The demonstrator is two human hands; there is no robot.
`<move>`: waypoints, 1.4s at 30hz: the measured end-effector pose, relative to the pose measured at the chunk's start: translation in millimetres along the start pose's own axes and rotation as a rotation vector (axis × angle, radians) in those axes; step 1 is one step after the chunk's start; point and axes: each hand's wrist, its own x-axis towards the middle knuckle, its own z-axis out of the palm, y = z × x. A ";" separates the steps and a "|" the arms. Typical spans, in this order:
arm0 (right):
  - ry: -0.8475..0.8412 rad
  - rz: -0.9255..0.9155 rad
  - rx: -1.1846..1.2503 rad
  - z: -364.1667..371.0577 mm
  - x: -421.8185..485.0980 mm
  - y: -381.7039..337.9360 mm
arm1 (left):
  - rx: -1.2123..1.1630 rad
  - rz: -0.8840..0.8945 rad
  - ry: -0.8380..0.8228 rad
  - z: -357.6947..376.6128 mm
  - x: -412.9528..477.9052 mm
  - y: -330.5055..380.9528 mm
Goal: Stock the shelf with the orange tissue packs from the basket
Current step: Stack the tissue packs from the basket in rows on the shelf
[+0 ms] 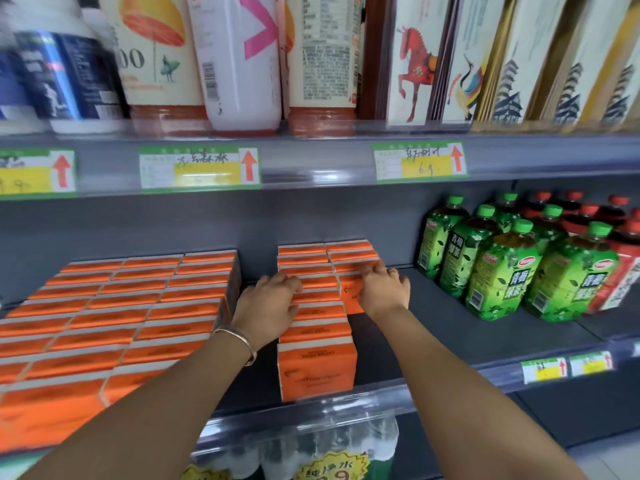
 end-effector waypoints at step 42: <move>-0.392 -1.338 -0.127 134.2 -359.2 -435.4 | 0.115 -0.966 -0.337 33.1 -525.9 -328.8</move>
